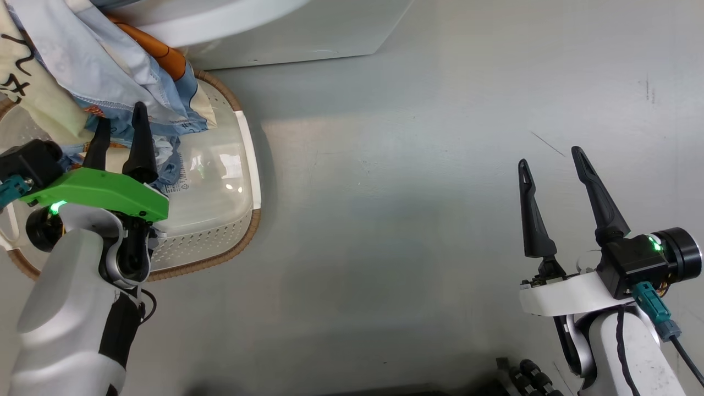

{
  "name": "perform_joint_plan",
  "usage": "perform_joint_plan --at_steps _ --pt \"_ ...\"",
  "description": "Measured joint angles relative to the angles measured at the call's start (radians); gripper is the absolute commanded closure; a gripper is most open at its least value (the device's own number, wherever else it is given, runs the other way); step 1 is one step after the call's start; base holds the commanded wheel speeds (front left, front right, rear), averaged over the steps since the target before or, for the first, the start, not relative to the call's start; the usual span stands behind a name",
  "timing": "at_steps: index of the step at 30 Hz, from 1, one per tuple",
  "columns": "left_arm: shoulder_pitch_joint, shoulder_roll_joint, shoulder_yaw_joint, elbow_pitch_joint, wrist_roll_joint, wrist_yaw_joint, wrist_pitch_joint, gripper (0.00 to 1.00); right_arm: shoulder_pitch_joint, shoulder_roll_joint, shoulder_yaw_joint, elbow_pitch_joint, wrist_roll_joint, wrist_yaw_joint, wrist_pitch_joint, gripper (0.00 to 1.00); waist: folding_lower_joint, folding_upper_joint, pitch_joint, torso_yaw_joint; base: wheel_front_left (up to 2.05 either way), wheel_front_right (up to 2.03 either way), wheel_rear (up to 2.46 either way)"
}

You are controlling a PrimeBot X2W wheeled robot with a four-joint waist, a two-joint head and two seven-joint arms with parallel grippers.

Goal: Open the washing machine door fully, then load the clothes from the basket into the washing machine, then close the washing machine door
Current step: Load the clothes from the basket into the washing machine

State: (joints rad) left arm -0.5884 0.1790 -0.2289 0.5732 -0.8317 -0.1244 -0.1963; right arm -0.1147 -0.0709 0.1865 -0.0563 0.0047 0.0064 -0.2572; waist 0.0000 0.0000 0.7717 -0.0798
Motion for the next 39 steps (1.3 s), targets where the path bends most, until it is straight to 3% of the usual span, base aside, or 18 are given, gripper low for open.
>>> perform_joint_plan --at_steps 21,32,34,35,36,39 --pt "-0.121 0.041 0.054 0.109 -0.034 0.000 -0.044 0.00 0.004 -0.014 0.002 -0.031 -0.007 -0.009 0.000 0.00 0.0000 0.0000 0.037 -0.003 0.00 0.00 0.00" --pt "-0.189 0.058 0.031 0.138 -0.026 0.000 -0.047 0.00 0.005 -0.016 0.010 -0.036 -0.009 -0.018 0.000 0.00 0.0000 0.0000 0.051 -0.009 0.00 0.00 0.00" --pt "-0.191 0.059 0.027 0.146 -0.022 0.000 -0.047 0.54 0.005 -0.016 0.011 -0.038 -0.009 -0.018 0.000 0.00 0.0000 0.0000 0.053 -0.012 0.00 0.00 0.00" --pt "-0.192 0.060 0.026 0.149 -0.021 0.000 -0.048 0.72 0.005 -0.016 0.012 -0.039 -0.009 -0.018 0.000 0.00 0.0000 0.0000 0.053 -0.014 0.00 0.00 0.00" --pt "-0.193 0.061 0.025 0.152 -0.020 0.000 -0.053 1.00 0.005 -0.015 0.012 -0.040 -0.009 -0.018 0.000 0.00 0.0000 0.0000 0.054 -0.016 0.00 0.00 0.00" --pt "-0.190 0.066 0.018 0.160 -0.018 0.000 -0.066 1.00 0.005 -0.014 0.013 -0.041 -0.008 -0.019 0.000 0.00 0.0000 0.0000 0.056 -0.021 0.00 0.00 0.00"
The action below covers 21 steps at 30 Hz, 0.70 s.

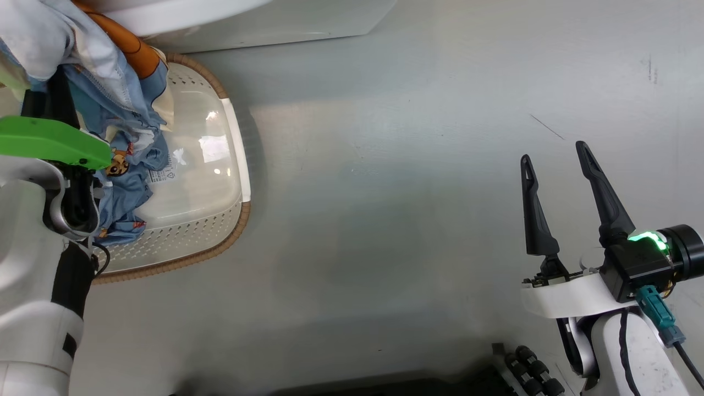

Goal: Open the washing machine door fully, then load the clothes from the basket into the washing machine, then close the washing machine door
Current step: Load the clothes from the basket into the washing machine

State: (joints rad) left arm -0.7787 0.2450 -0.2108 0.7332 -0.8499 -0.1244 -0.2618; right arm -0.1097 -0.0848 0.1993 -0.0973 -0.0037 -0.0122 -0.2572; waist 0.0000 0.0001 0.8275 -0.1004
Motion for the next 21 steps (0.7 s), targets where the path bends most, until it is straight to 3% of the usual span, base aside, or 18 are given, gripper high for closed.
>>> perform_joint_plan --at_steps 10,21 --pt "0.003 -0.014 0.004 -0.007 0.003 0.000 0.014 1.00 -0.002 0.010 -0.003 0.000 0.011 -0.009 0.000 0.00 0.0000 0.0000 -0.004 0.003 0.00 0.00 0.00" --pt "0.069 -0.040 0.090 -0.151 0.014 0.000 0.010 1.00 -0.013 0.019 0.001 0.025 0.027 -0.009 0.000 0.00 0.0000 0.0000 -0.043 0.030 0.00 0.00 0.00"
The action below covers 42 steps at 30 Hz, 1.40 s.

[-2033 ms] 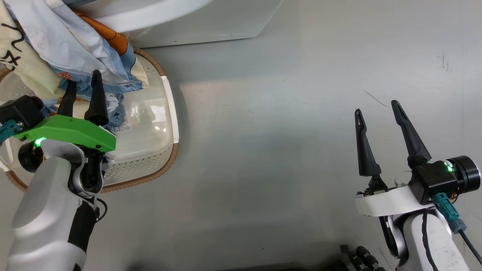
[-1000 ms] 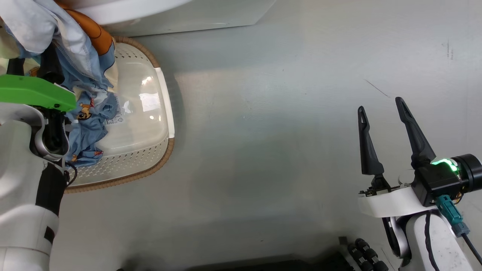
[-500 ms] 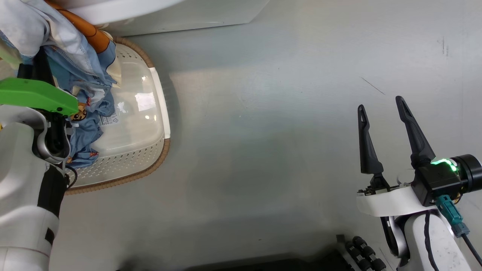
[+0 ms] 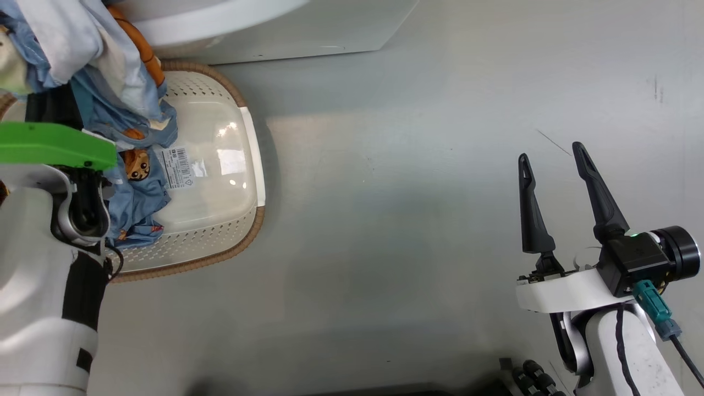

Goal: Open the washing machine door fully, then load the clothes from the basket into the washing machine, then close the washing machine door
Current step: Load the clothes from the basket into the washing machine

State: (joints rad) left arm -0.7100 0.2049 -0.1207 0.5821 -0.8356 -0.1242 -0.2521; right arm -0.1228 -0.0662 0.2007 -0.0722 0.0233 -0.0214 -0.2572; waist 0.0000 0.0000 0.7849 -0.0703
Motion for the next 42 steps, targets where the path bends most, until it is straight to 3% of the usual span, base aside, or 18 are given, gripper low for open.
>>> perform_joint_plan --at_steps 7,19,42 --pt "0.066 -0.004 0.012 -0.135 0.044 0.000 0.000 1.00 -0.012 0.003 0.011 0.016 0.013 0.002 0.000 0.00 0.0000 0.0000 -0.032 0.010 0.00 0.00 0.00" --pt "0.068 0.055 0.080 -0.339 0.084 0.000 0.000 1.00 -0.012 0.007 0.044 0.047 0.045 0.012 0.000 0.00 0.0000 0.0000 -0.071 -0.020 0.00 0.00 0.00" --pt "-0.198 0.317 0.094 -0.104 0.193 0.015 0.117 1.00 0.033 0.023 0.143 0.077 0.115 0.020 0.000 0.00 0.0000 0.0000 -0.103 -0.224 0.00 0.00 0.00"
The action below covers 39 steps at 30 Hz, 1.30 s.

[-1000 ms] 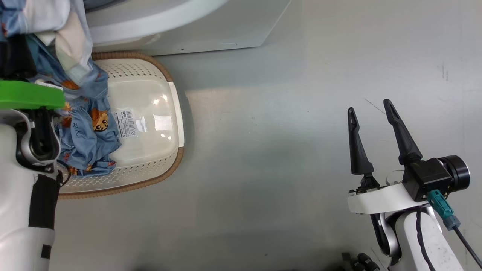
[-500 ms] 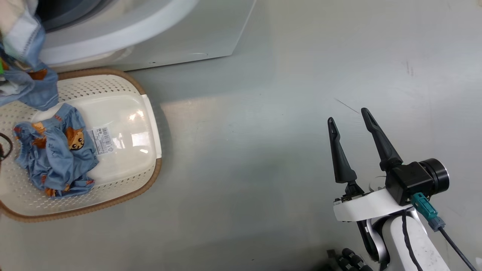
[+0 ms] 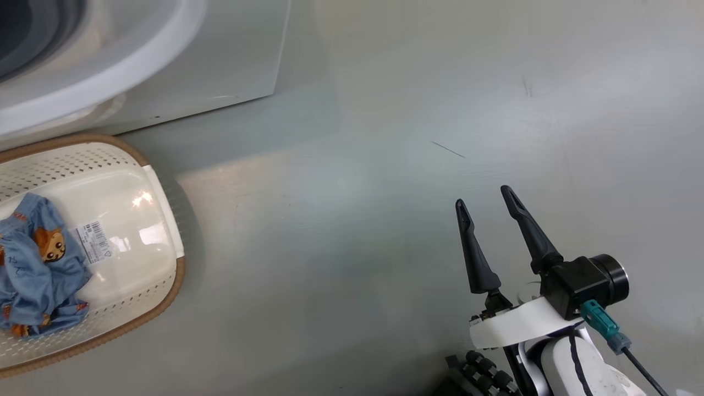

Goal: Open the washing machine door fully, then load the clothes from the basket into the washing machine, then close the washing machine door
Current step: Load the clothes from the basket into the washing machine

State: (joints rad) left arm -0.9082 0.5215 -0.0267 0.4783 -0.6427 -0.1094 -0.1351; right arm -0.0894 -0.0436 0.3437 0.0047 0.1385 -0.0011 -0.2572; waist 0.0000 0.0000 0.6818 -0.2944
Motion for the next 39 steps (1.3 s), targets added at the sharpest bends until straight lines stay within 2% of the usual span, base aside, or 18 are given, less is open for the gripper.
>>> perform_joint_plan --at_steps 8,13,22,28,35,39 --pt "-0.140 0.067 -0.004 0.037 0.026 -0.001 0.030 1.00 0.058 0.004 0.010 -0.006 0.002 -0.001 0.000 0.00 0.0000 0.0000 0.006 -0.065 0.00 0.00 0.00" --pt "-0.196 0.071 -0.013 0.067 0.035 -0.004 0.039 1.00 0.077 0.004 0.011 -0.024 0.011 -0.002 0.000 0.00 0.0000 0.0000 0.032 -0.084 0.00 0.00 0.00" --pt "-0.243 0.075 -0.093 0.114 0.076 -0.006 0.063 1.00 0.078 0.007 0.017 -0.059 0.011 -0.011 0.000 0.00 0.0000 0.0000 0.091 -0.097 0.00 0.00 0.00" --pt "-0.326 0.086 -0.098 0.123 0.093 -0.014 0.015 1.00 0.077 0.008 0.020 -0.062 0.011 -0.011 0.000 0.00 0.0000 0.0000 0.118 -0.095 0.00 0.00 0.00" --pt "-0.427 0.087 -0.089 0.090 0.085 -0.015 -0.093 1.00 0.077 0.008 0.034 -0.068 0.022 -0.012 0.000 0.00 0.0000 0.0000 0.138 -0.095 0.00 0.00 0.00" --pt "-0.427 0.086 -0.106 0.122 0.086 -0.015 -0.095 1.00 0.077 0.008 0.038 -0.068 0.031 -0.016 0.000 0.00 0.0000 0.0000 0.143 -0.095 0.00 0.00 0.00"
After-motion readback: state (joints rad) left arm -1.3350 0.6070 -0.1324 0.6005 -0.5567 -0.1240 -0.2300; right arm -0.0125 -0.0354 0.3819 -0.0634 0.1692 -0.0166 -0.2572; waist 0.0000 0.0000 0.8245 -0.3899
